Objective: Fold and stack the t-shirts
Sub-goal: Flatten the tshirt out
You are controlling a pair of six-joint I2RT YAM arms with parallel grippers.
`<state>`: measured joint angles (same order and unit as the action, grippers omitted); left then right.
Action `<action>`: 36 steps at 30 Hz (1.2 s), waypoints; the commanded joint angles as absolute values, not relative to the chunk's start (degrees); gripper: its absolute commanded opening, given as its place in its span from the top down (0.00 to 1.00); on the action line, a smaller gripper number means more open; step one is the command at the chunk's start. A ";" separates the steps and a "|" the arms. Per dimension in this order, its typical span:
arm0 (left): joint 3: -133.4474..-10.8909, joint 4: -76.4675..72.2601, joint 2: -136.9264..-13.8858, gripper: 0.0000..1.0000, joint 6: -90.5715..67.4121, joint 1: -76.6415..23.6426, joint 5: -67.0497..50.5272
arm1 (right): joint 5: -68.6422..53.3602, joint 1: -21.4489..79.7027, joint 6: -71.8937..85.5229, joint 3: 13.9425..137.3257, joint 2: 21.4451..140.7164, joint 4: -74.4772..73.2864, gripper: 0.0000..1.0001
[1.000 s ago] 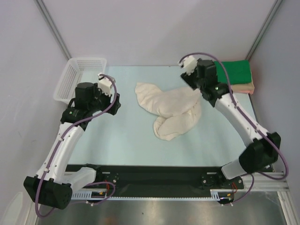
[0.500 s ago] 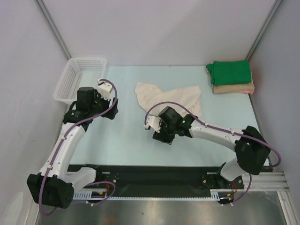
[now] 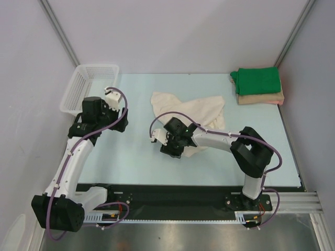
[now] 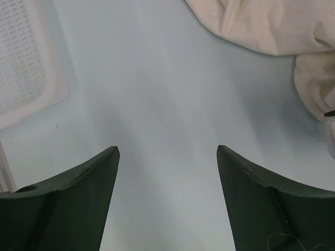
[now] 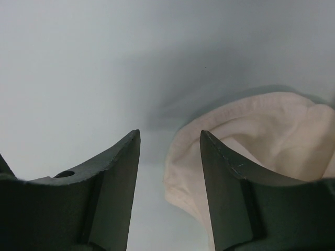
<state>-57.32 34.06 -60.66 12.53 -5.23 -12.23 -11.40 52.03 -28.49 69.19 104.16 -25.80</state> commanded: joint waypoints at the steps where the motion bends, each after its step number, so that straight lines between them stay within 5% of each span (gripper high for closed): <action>1: -58.88 33.40 -60.73 0.19 12.48 -4.57 -13.10 | -10.73 52.21 -27.69 70.93 105.11 -24.61 0.46; 21: -60.21 33.75 -62.67 0.19 12.48 -4.48 -13.62 | -6.16 47.99 -32.61 69.26 111.27 -21.54 0.56; 24: -60.56 33.49 -63.02 0.19 12.83 -4.57 -13.62 | -5.54 48.60 -34.10 69.52 109.96 -22.85 0.77; 25: -60.82 33.23 -63.02 0.19 12.83 -4.57 -13.62 | -5.02 49.13 -34.80 69.87 109.43 -23.03 0.99; 36: -59.15 32.26 -61.18 0.20 14.50 -4.57 -13.27 | 3.95 53.87 -45.61 91.29 96.07 -29.61 1.00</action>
